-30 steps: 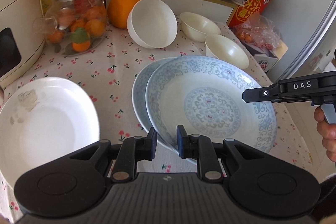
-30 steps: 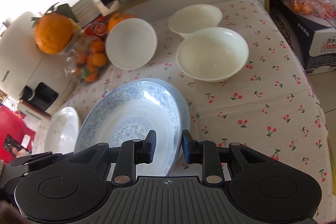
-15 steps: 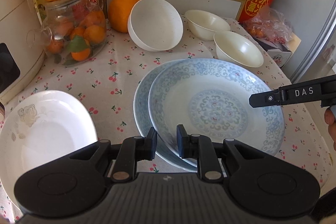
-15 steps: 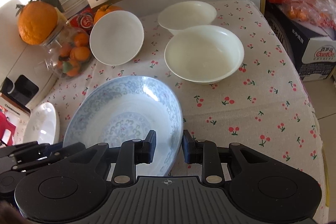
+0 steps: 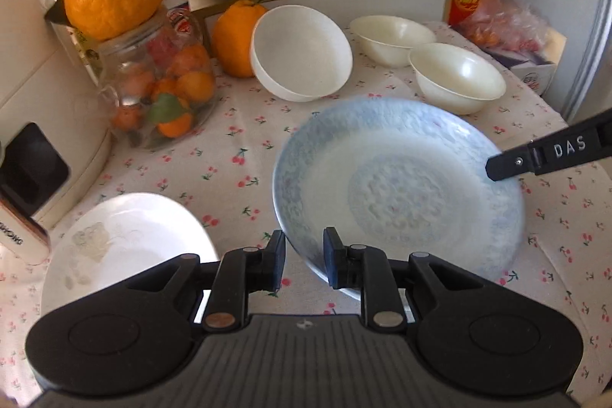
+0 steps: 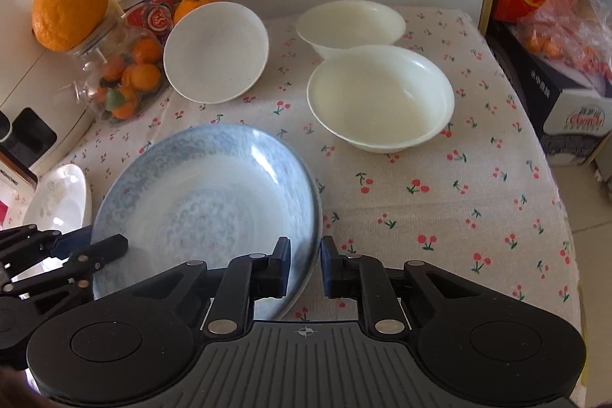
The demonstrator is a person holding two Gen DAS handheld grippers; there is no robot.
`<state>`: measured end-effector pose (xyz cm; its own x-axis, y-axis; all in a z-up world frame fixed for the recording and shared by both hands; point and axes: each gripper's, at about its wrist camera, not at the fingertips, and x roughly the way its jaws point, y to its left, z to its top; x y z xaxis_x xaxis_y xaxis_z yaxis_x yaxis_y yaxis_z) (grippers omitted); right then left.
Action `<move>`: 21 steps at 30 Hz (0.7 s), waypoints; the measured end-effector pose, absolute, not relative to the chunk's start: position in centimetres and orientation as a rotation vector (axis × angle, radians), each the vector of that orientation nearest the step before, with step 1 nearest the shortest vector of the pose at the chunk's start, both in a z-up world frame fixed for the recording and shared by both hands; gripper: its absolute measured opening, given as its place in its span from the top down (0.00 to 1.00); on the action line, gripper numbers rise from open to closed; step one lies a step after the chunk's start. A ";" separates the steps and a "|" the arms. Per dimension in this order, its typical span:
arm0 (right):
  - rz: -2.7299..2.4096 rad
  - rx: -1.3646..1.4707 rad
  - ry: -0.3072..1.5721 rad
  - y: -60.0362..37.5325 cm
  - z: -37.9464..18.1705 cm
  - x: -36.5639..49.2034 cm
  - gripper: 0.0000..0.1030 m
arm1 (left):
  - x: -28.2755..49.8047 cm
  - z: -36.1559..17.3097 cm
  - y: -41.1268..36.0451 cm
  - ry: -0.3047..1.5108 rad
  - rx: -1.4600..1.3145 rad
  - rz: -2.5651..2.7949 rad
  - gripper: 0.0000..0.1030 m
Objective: Organize plates and bowls
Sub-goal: 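Lower the plate onto the blue plate and open both grippers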
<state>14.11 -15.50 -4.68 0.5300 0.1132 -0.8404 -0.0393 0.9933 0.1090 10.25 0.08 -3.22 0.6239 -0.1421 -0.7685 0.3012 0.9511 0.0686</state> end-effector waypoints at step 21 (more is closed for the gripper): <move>0.081 0.188 0.959 -15.8 -3.4 14.0 0.29 | 10.4 -1.8 3.7 0.902 -0.091 -0.308 0.19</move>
<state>14.04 -15.78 -3.40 0.5729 0.1516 -0.8055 0.0149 0.9807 0.1952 10.42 3.75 -1.78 0.5794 -0.3009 -0.7575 0.2248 0.9523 -0.2064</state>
